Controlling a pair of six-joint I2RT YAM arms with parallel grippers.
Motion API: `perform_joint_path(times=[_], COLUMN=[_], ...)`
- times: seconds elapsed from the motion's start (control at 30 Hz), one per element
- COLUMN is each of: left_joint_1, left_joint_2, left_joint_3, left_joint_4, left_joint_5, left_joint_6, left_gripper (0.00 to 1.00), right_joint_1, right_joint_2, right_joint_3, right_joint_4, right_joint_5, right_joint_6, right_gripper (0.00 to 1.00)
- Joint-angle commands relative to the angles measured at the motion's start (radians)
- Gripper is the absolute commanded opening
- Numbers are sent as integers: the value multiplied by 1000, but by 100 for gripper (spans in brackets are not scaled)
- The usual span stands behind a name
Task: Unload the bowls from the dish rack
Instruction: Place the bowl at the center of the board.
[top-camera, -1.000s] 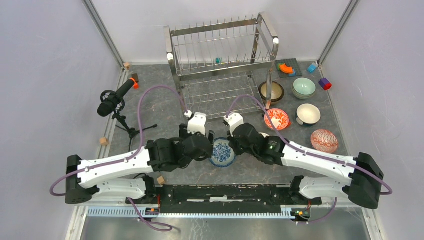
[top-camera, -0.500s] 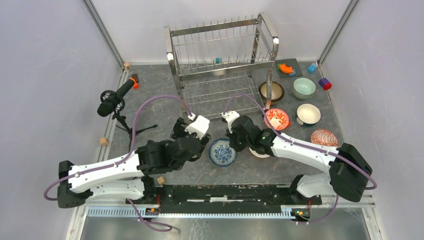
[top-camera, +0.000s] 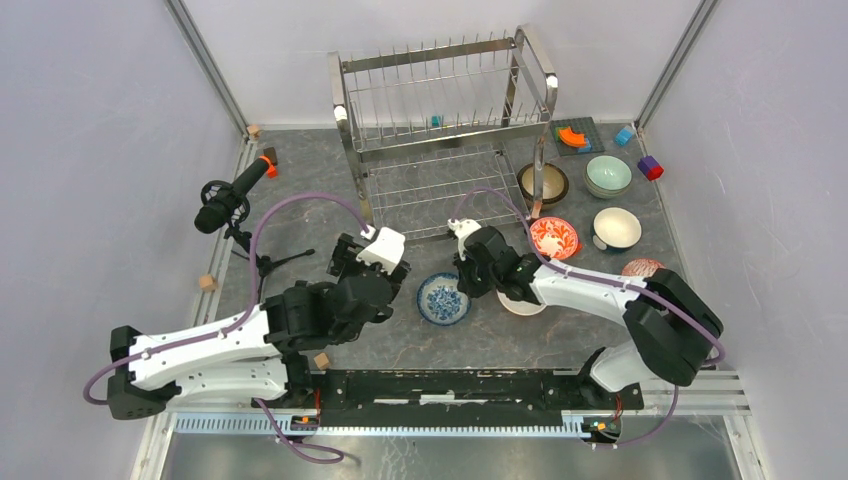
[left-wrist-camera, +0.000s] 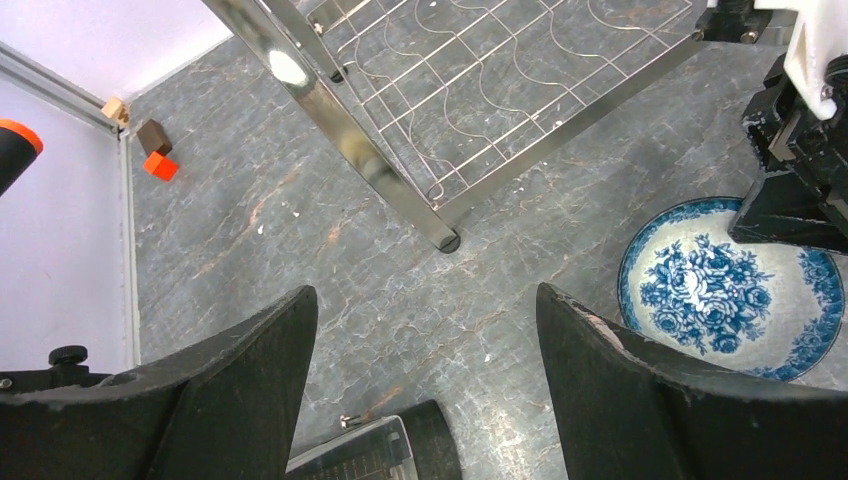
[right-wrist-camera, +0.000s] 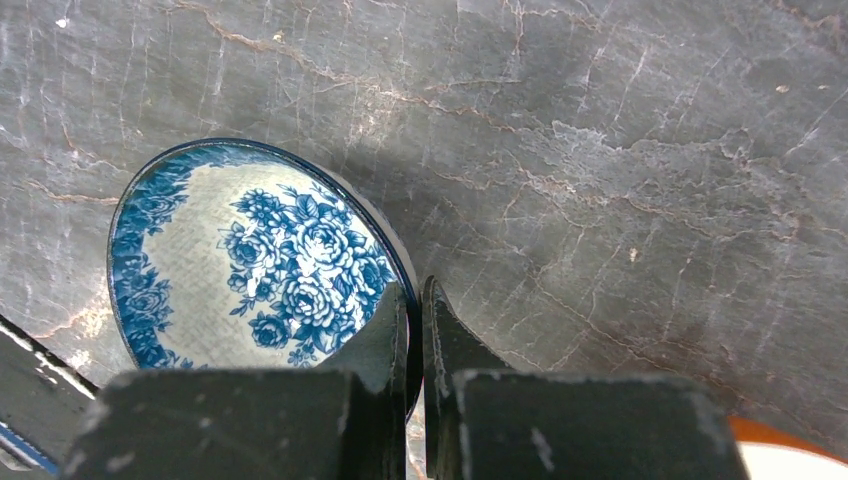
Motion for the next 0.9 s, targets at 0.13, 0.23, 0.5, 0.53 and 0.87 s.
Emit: perform_joint_path(times=[0.13, 0.23, 0.5, 0.53, 0.87], left_joint_1=[3, 3, 3, 3, 2], left_joint_2=[23, 24, 42, 41, 32], left_joint_3=[-4, -5, -2, -2, -2], left_joint_4=[14, 14, 13, 12, 14], left_joint_5=[-69, -66, -58, -51, -30], left_joint_6=[54, 55, 53, 51, 45], left_gripper=[86, 86, 88, 88, 89], right_joint_1=[-11, -12, -13, -13, -15], right_joint_2=[25, 27, 31, 31, 17], right_joint_3=[-17, -18, -18, -18, -31], right_joint_4=[136, 139, 143, 145, 143], right_joint_5=[-53, -46, -44, -45, -48], right_joint_6=[36, 35, 25, 23, 17], right_gripper=[0, 0, 9, 10, 33])
